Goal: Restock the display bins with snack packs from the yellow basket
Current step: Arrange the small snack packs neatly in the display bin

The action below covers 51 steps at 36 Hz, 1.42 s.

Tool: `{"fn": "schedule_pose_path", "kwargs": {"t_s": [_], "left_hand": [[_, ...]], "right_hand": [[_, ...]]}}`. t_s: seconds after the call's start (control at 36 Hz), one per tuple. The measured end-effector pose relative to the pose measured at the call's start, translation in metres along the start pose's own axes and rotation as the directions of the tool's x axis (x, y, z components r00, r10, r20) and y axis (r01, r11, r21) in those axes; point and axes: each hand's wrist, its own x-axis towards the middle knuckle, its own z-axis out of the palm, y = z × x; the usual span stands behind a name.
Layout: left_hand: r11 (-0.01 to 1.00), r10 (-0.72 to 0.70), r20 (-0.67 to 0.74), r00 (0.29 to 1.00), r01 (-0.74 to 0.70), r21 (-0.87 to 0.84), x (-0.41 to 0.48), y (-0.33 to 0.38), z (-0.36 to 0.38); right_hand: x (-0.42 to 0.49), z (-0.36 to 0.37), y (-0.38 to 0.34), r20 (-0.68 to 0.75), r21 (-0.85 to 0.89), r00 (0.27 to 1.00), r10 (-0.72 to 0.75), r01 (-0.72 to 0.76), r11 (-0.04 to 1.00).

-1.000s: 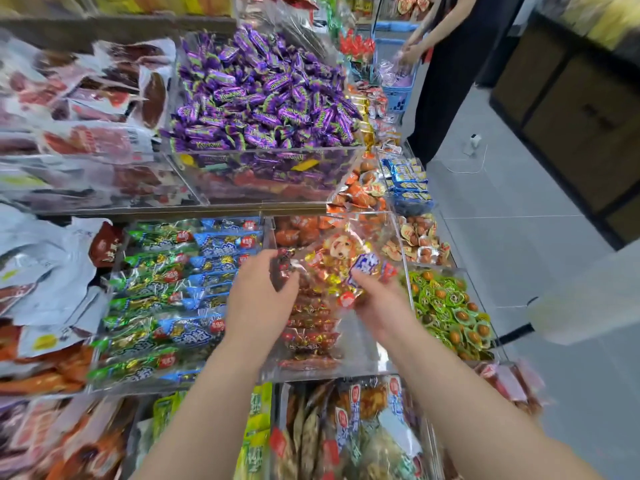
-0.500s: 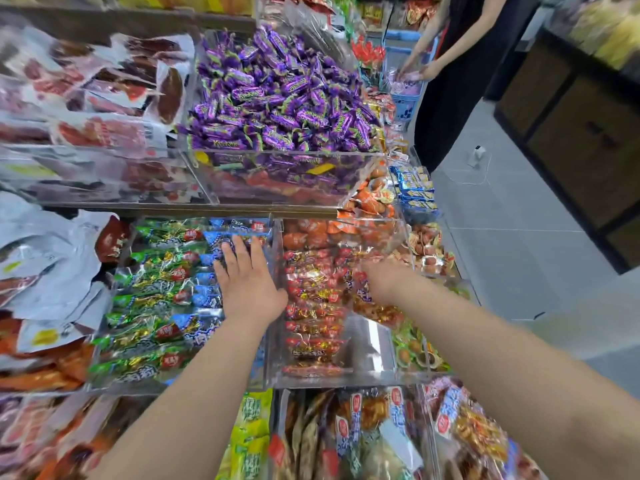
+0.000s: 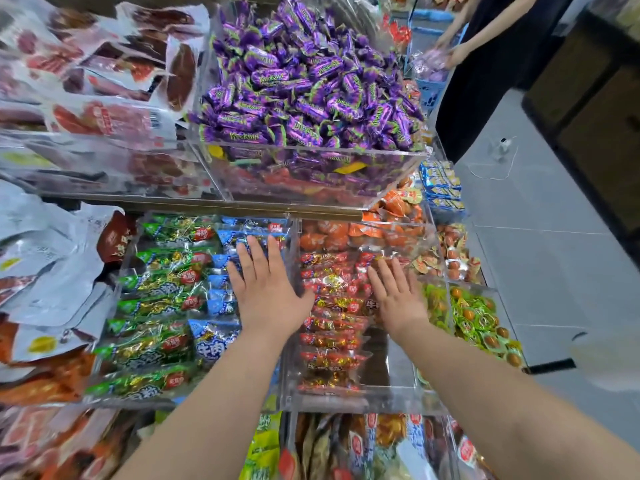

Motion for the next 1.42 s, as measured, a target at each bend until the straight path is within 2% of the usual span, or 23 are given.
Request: {"fn": "schedule_pose_path", "kwargs": {"t_s": [0.17, 0.53, 0.64, 0.72, 0.81, 0.89, 0.97, 1.0, 1.08, 1.17, 1.28, 1.36, 1.42], "left_hand": [[1.0, -0.006, -0.031, 1.0, 0.005, -0.014, 0.001, 0.001, 0.005], [1.0, -0.013, -0.027, 1.0, 0.013, -0.02, -0.001, 0.002, 0.005], [0.999, -0.004, -0.025, 1.0, 0.003, -0.036, 0.0, 0.002, 0.004], [1.0, -0.007, 0.003, 1.0, 0.007, -0.025, -0.001, 0.002, 0.001], [1.0, 0.007, 0.049, 0.999, -0.008, 0.004, -0.003, 0.001, -0.008], [0.999, 0.029, 0.107, 0.994, -0.032, 0.027, -0.008, 0.008, -0.023], [0.991, 0.126, 0.083, 0.989, -0.128, 0.029, -0.027, 0.032, -0.038], [0.983, 0.183, 0.062, 0.981, -0.183, 0.001, -0.038, 0.044, -0.041], [0.919, 0.345, 0.063, 0.937, -0.323, -0.227, -0.083, 0.078, -0.036], [0.83, 0.429, 0.194, 0.882, -0.301, -0.47, -0.146, 0.102, -0.014], [0.799, 0.548, 0.2, 0.812, -0.437, -0.413, -0.232, 0.122, 0.028], [0.76, 0.631, 0.177, 0.756, -0.556, -0.335, -0.291, 0.127, 0.056], [0.751, 0.654, 0.312, 0.689, -0.541, -0.379, -0.328, 0.127, 0.074]], "right_hand": [[0.019, -0.003, 0.008, 0.04, -0.117, 0.998, -0.052, 0.057, 0.992], [0.019, -0.007, 0.011, 0.078, -0.097, 0.995, -0.064, 0.072, 0.993], [0.012, -0.023, 0.013, 0.123, 0.015, 0.987, -0.1, 0.099, 0.995], [-0.008, -0.033, 0.015, -0.003, 0.158, 0.994, -0.111, 0.11, 0.981], [-0.038, -0.04, 0.016, -0.154, 0.342, 0.986, -0.062, 0.112, 0.933], [-0.074, -0.043, 0.02, -0.193, 0.522, 0.981, -0.005, 0.107, 0.846], [-0.11, -0.035, 0.026, -0.178, 0.727, 0.978, 0.104, 0.06, 0.684], [-0.124, -0.029, 0.027, -0.159, 0.815, 0.973, 0.167, 0.034, 0.578], [-0.172, -0.004, 0.024, -0.063, 0.991, 0.913, 0.402, 0.009, 0.136], [-0.221, 0.038, 0.017, 0.093, 0.99, 0.823, 0.56, -0.019, -0.136], [-0.292, 0.112, 0.011, 0.329, 0.932, 0.756, 0.566, -0.163, -0.323], [-0.358, 0.166, 0.006, 0.506, 0.851, 0.662, 0.553, -0.28, -0.444], [-0.405, 0.199, 0.0, 0.631, 0.759, 0.595, 0.498, -0.34, -0.555]]}}
